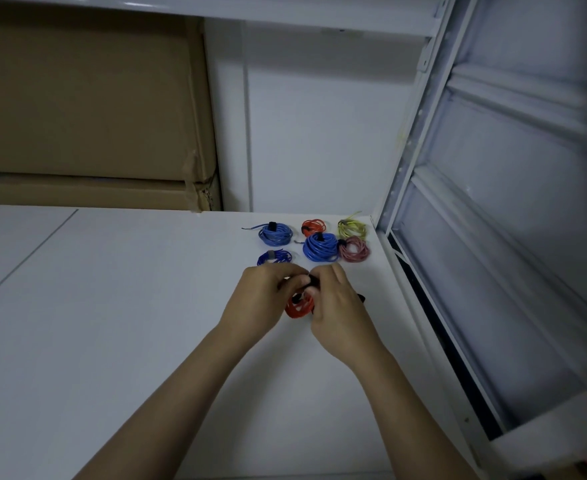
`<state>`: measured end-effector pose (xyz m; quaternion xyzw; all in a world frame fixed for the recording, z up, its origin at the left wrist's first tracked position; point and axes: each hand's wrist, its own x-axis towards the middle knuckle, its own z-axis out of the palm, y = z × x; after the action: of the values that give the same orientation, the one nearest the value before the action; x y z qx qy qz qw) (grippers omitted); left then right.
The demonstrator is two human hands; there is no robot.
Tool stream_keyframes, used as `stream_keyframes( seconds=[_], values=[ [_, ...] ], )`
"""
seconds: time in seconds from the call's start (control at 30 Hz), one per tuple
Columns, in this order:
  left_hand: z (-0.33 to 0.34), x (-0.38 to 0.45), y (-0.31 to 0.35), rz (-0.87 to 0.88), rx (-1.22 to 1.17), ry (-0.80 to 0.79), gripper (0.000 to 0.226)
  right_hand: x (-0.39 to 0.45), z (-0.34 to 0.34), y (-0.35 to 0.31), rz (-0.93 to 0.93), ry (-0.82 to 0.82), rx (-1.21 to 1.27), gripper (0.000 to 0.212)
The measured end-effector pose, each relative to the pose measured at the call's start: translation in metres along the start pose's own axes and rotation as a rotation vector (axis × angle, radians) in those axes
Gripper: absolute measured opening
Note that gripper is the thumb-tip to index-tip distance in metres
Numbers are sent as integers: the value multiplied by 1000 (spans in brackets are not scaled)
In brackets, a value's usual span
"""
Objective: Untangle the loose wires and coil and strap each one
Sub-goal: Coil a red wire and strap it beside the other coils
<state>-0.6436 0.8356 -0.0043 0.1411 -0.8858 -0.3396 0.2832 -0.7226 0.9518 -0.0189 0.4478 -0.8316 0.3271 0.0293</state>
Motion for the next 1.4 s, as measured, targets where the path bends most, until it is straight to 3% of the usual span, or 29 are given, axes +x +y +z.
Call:
stream_keyframes(
  seconds=[0.3, 0.43, 0.63, 0.8, 1.07, 1.2, 1.3, 1.4],
  values=[
    [-15, 9, -9, -181, -193, -112, 8, 9, 10, 4, -20, 100, 194, 15],
    [-20, 12, -12, -233, -362, -41, 13, 11, 20, 5, 67, 219, 523, 15],
    [-16, 13, -18, -268, -636, 128, 20, 28, 26, -4, 212, 90, 846, 33],
    [-19, 19, -31, -339, -631, 77, 15, 47, 36, -2, 188, 147, 676, 17],
    [-33, 53, -70, -466, -629, 239, 16, 90, 36, 6, 179, 60, 659, 18],
    [-41, 81, -107, -579, -505, 267, 19, 116, 32, 31, 118, 101, 342, 18],
    [-38, 99, -135, -677, -394, 212, 23, 136, 35, 35, 64, 32, 125, 18],
    [-30, 110, -159, -664, -206, 142, 23, 161, 42, 30, -3, -45, 18, 22]
  ],
)
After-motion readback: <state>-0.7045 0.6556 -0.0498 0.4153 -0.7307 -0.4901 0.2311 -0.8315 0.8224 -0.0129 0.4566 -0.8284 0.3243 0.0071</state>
